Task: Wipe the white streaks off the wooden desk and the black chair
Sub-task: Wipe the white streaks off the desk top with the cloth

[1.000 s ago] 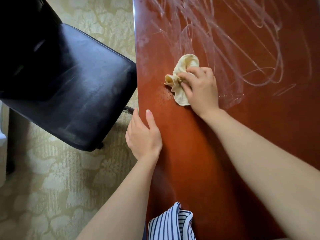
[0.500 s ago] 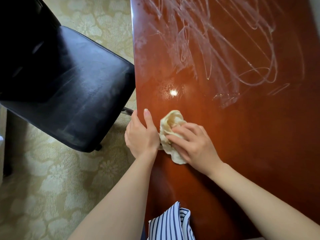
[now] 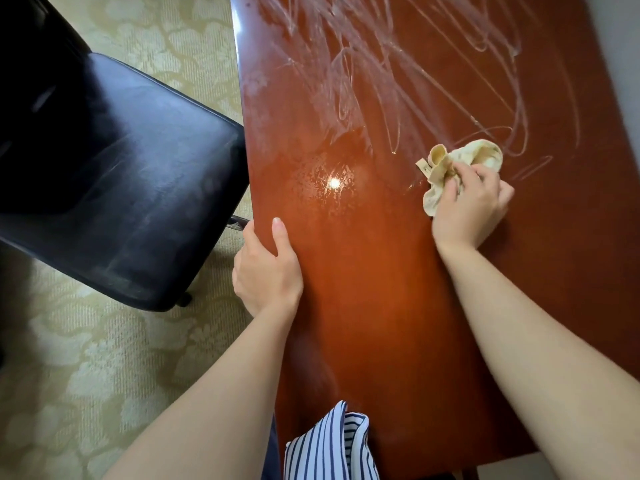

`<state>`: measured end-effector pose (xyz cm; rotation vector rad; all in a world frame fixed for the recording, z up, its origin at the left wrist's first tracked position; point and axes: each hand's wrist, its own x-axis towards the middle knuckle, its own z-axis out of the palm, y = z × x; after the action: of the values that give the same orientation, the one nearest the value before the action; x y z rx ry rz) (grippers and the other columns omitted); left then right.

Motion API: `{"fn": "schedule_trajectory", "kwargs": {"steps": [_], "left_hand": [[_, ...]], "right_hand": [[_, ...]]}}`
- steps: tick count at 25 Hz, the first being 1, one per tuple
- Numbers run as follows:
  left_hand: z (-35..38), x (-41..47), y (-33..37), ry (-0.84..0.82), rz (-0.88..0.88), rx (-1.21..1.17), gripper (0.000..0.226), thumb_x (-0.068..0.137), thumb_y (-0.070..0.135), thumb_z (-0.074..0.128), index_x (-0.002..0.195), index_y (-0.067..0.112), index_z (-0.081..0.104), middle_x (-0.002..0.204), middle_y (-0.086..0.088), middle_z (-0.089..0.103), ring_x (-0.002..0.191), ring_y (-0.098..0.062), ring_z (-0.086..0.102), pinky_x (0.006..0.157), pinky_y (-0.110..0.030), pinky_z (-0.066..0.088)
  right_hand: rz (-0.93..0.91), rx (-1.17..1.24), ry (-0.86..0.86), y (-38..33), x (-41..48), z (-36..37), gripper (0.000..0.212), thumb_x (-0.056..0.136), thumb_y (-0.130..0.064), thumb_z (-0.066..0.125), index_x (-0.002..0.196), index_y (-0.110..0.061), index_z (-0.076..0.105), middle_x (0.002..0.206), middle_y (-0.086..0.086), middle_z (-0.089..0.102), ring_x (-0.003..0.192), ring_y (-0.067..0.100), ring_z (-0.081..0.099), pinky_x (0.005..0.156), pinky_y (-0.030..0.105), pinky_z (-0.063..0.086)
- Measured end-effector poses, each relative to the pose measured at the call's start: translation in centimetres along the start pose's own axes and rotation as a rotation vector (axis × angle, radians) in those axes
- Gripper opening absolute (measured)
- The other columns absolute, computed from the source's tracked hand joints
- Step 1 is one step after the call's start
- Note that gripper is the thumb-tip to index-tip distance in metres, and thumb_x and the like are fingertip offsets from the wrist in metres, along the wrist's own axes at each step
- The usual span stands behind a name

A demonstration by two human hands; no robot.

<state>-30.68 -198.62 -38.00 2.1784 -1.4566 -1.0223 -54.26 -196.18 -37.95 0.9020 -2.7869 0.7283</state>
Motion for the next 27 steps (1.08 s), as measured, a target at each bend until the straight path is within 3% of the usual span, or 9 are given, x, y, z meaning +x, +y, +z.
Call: {"fn": "schedule_trajectory", "kwargs": {"steps": [2, 7, 11, 18, 21, 27], "left_hand": [[0.0, 0.0, 0.0, 0.005, -0.003, 0.011, 0.058, 0.094, 0.058, 0.026, 0.138, 0.023, 0.041, 0.123, -0.005, 0.061, 0.119, -0.028, 0.052, 0.105, -0.047, 0.034], [0.1, -0.1, 0.1, 0.018, 0.003, 0.027, 0.06, 0.093, 0.06, 0.025, 0.138, 0.023, 0.041, 0.121, -0.008, 0.062, 0.117, -0.03, 0.053, 0.104, -0.047, 0.035], [0.1, 0.0, 0.1, 0.032, -0.002, 0.017, 0.069, 0.086, 0.065, 0.02, 0.136, 0.025, 0.044, 0.119, -0.008, 0.063, 0.115, -0.03, 0.054, 0.102, -0.047, 0.037], [-0.1, -0.2, -0.1, -0.007, -0.025, -0.019, 0.055, 0.097, 0.055, 0.021, 0.139, 0.026, 0.041, 0.124, -0.006, 0.061, 0.118, -0.03, 0.051, 0.1, -0.045, 0.036], [-0.1, -0.3, 0.2, -0.014, -0.039, -0.018, 0.055, 0.097, 0.053, 0.021, 0.141, 0.025, 0.038, 0.125, -0.007, 0.06, 0.121, -0.029, 0.049, 0.098, -0.044, 0.036], [0.0, -0.3, 0.5, 0.009, -0.036, 0.025, 0.057, 0.094, 0.056, 0.019, 0.139, 0.027, 0.039, 0.117, -0.004, 0.063, 0.117, -0.027, 0.052, 0.091, -0.04, 0.038]], "right_hand": [[0.09, -0.006, -0.013, -2.8, -1.0, 0.7, 0.028, 0.087, -0.018, 0.058, 0.112, -0.027, 0.067, 0.118, -0.004, 0.059, 0.11, 0.027, 0.045, 0.086, 0.035, 0.036], [-0.413, 0.132, -0.135, -6.6, -8.0, 1.0, 0.024, 0.079, -0.016, 0.063, 0.099, -0.026, 0.07, 0.105, -0.004, 0.062, 0.098, 0.021, 0.045, 0.08, 0.029, 0.034], [-0.657, 0.21, -0.264, -7.1, -12.6, 0.1, 0.02, 0.082, -0.022, 0.063, 0.1, -0.024, 0.071, 0.102, -0.003, 0.065, 0.101, 0.019, 0.047, 0.082, 0.03, 0.036], [-1.081, 0.172, -0.303, -1.3, -7.4, -1.7, 0.015, 0.086, -0.021, 0.069, 0.1, -0.024, 0.073, 0.101, -0.004, 0.069, 0.091, 0.022, 0.054, 0.069, 0.034, 0.047], [-0.889, 0.055, -0.232, 1.3, -2.7, -2.0, 0.019, 0.087, -0.023, 0.065, 0.104, -0.025, 0.071, 0.098, -0.001, 0.067, 0.088, 0.025, 0.05, 0.067, 0.037, 0.049], [-0.149, -0.053, -0.069, -1.8, 1.3, 1.0, 0.023, 0.09, -0.022, 0.053, 0.108, -0.016, 0.067, 0.106, 0.006, 0.059, 0.105, 0.03, 0.045, 0.086, 0.035, 0.04]]}}
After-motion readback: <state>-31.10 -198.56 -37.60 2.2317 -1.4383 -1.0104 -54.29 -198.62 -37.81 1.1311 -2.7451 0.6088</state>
